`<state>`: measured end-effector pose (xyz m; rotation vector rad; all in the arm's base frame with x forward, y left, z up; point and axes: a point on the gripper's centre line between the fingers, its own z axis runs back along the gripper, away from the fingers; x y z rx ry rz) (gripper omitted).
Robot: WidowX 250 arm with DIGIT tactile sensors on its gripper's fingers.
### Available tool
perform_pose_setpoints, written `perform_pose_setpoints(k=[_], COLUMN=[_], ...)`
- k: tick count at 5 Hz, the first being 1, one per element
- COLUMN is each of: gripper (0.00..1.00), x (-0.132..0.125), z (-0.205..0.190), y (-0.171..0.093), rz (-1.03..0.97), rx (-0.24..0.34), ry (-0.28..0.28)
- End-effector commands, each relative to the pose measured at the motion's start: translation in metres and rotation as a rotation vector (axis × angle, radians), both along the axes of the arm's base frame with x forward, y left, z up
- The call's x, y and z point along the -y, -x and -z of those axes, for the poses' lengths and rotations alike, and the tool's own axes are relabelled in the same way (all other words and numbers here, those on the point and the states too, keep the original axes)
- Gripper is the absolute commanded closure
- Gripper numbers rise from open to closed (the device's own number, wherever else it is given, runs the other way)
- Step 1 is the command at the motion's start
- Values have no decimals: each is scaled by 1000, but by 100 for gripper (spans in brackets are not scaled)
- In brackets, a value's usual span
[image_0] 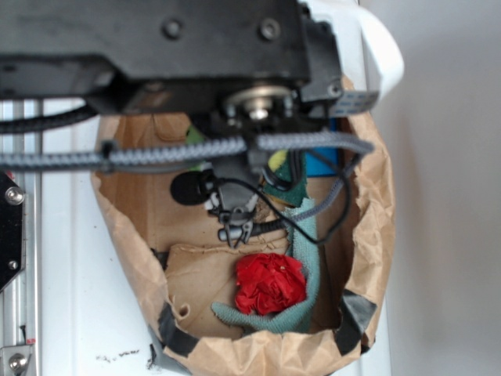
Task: Grab the green animal.
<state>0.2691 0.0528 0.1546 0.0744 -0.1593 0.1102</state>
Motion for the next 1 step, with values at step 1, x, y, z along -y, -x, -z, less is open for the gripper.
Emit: perform_pose_setpoints(k=[1], gripper=[100], x=[-1], z=[-8], y=[0], rz=[18], rx=[59], ry=[-35])
